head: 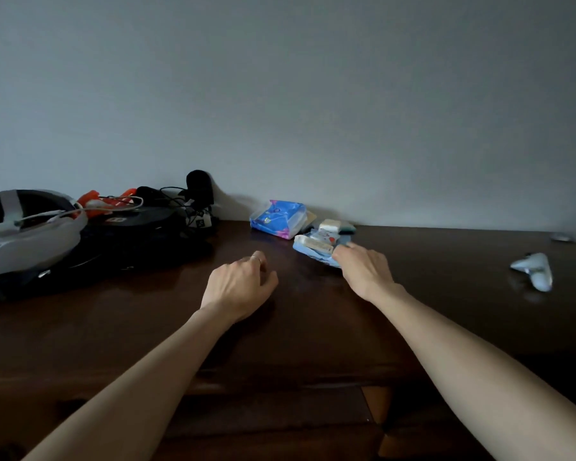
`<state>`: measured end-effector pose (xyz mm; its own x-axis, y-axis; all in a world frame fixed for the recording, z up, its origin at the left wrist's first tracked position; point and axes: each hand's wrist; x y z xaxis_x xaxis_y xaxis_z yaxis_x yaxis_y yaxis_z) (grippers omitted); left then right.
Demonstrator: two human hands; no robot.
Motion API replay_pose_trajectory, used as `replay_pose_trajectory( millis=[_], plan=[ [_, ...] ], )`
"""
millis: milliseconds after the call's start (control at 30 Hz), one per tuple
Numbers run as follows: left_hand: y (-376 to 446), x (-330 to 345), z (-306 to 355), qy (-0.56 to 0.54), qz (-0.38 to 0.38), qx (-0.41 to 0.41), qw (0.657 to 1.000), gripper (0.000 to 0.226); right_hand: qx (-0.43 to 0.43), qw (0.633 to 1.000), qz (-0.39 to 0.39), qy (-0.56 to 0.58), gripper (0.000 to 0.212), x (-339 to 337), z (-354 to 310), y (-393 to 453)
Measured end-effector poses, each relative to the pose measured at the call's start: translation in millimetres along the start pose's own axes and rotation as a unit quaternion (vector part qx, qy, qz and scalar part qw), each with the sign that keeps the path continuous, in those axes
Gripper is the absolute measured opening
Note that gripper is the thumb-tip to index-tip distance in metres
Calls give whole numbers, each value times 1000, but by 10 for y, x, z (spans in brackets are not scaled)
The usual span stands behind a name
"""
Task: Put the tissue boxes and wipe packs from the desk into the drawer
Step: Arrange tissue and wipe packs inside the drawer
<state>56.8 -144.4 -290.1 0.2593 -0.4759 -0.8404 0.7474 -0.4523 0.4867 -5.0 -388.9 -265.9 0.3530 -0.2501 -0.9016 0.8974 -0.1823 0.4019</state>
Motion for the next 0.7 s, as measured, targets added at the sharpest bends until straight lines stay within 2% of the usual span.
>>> replay_pose_trajectory(
  millis=[67,133,200,267,333,433,500,600,700],
  plan=[
    [-59,-87,62,-47,-9,-32,998,44,-44,998,42,21,18,-193,-5,-258],
    [-164,-196,148,-145,-30,-116,982,60,-87,992,64,66,13,-355,-48,-535],
    [-309,-310,269,-249,-63,-193,947,72,-112,984,73,117,12,-459,-133,-863],
    [-485,-422,413,-336,-94,-226,910,76,-131,975,93,153,16,-505,-240,-1206],
    [-636,-529,530,-425,-122,-261,858,76,-133,963,132,195,20,-540,-337,-1508],
    [-860,-691,654,-550,-179,-332,745,69,-126,940,170,269,22,-632,-448,-1816],
    [-1034,-791,699,-616,-185,-341,686,60,-124,921,177,325,19,-697,-508,-1984],
    [-1311,-902,745,-658,-165,-343,650,52,-124,894,186,389,18,-760,-583,-2258],
    [-1607,-1004,801,-678,-181,-342,625,41,-129,875,184,430,21,-767,-642,-2582]
  ],
)
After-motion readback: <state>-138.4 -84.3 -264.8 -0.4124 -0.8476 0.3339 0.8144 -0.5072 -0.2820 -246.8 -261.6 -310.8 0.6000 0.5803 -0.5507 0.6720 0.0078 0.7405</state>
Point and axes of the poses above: each hand's wrist, its own y-axis towards the middle knuckle, its own x-axis out of the palm, z = x × y
